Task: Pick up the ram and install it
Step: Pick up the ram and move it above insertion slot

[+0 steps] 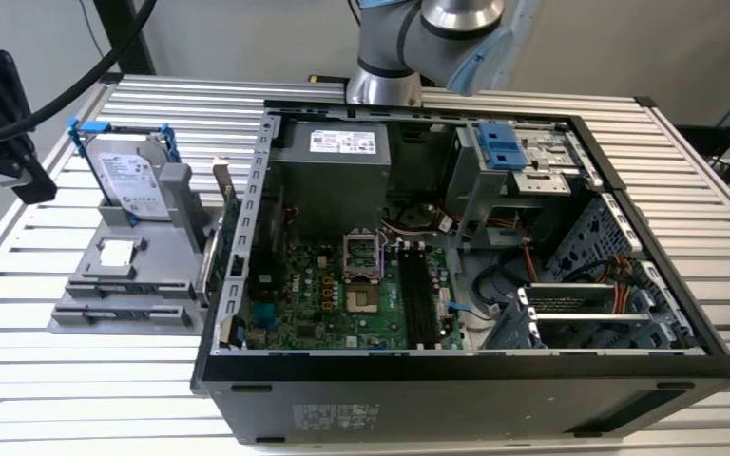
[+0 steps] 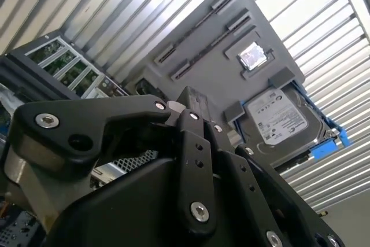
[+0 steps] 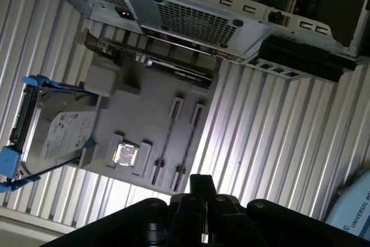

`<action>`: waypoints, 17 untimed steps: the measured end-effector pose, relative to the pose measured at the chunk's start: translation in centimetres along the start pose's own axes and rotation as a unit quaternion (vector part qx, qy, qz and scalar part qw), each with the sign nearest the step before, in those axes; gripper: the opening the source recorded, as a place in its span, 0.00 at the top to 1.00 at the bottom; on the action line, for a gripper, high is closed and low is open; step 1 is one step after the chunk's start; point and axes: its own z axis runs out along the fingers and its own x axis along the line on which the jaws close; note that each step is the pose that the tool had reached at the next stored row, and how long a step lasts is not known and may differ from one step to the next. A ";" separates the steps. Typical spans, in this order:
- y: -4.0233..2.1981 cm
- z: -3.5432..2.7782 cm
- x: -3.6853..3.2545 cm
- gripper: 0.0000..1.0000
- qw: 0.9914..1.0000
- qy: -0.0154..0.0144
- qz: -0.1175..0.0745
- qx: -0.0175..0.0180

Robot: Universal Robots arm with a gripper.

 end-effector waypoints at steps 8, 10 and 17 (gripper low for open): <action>-0.01 0.07 0.01 1.00 0.999 -0.002 0.039 0.001; -0.02 0.09 0.02 1.00 0.999 -0.002 0.048 0.001; -0.04 0.18 0.03 1.00 0.997 -0.004 0.074 0.001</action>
